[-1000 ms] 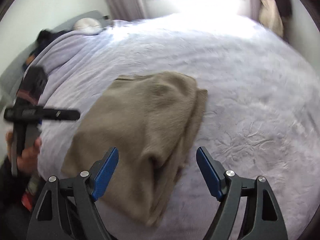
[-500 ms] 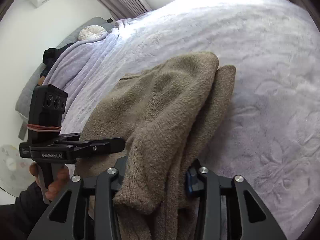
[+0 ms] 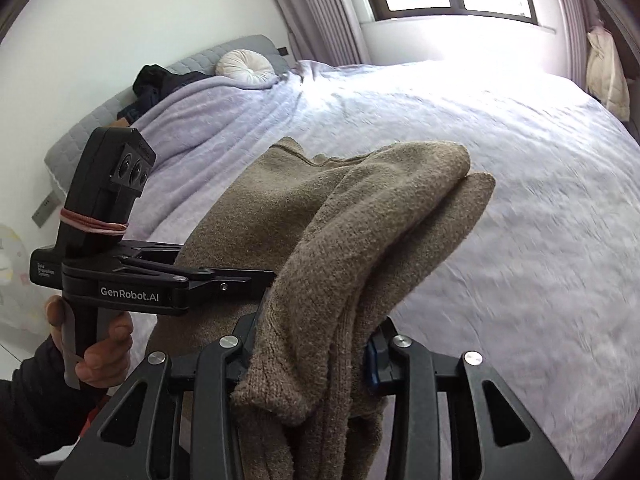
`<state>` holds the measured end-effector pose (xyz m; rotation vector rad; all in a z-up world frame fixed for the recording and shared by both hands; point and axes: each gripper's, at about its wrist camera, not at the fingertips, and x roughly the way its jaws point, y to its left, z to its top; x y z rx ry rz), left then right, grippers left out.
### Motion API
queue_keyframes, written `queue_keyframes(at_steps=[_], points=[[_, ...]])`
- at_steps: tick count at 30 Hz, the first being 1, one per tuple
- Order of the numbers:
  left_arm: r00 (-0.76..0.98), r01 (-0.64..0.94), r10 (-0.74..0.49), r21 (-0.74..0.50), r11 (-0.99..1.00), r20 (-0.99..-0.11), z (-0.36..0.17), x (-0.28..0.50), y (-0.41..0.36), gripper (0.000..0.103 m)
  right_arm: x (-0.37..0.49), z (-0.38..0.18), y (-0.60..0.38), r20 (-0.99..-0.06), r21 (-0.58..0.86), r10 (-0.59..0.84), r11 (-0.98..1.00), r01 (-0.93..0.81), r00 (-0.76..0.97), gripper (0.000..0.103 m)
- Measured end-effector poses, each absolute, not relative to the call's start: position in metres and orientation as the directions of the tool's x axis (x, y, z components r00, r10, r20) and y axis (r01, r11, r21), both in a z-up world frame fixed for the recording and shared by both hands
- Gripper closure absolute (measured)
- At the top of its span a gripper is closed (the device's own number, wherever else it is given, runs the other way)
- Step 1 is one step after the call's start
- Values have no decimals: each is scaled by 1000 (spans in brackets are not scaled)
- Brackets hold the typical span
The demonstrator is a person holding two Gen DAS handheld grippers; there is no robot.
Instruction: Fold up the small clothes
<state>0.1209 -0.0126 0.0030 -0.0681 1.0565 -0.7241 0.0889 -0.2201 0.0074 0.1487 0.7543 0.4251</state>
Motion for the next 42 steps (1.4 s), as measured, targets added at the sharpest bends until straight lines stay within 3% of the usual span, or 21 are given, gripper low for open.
queue_keyframes(at_steps=[5,11,12,14,15,18,20,23,29,32,38,41,42], points=[[299,453,-543,-384,805,-785,-5,157,19,52,121,7,-186,-635,316,455,890,-328,623,63],[213,375,-513,-415,829,-832,-68,191,36,52,157,-39,-159,-715,368,457,890,-270,529,63],[193,369,-507,-417,831,-840,-80,195,38,49,162,-46,-158,-729,372,455,891,-261,512,63],[174,333,-508,-435,836,-844,-103,201,44,33,171,-67,-158,-762,376,441,897,-231,474,62],[172,318,-526,-458,830,-833,-108,202,50,23,174,-76,-163,-767,391,444,896,-212,463,55],[144,277,-613,-563,779,-777,-114,200,75,21,175,-89,-188,-753,494,499,859,-133,429,40],[167,261,-617,-569,780,-769,-105,193,96,21,161,-85,-207,-739,520,503,849,-94,448,39],[275,277,-561,-495,824,-781,-79,159,118,21,122,-68,-216,-716,474,464,872,-125,521,39],[428,378,-303,-136,916,-851,-77,66,128,21,39,-44,-192,-689,340,448,894,-292,569,39],[421,400,-301,-122,908,-856,-84,48,120,21,25,-48,-177,-702,284,445,891,-354,556,39],[394,412,-289,-114,904,-872,-104,49,102,21,52,-60,-157,-719,264,441,888,-375,537,47],[393,380,-298,-142,914,-870,-104,59,107,21,58,-60,-152,-708,289,480,866,-408,518,62],[396,362,-304,-156,919,-866,-103,63,110,21,59,-60,-150,-709,285,479,866,-411,517,80]])
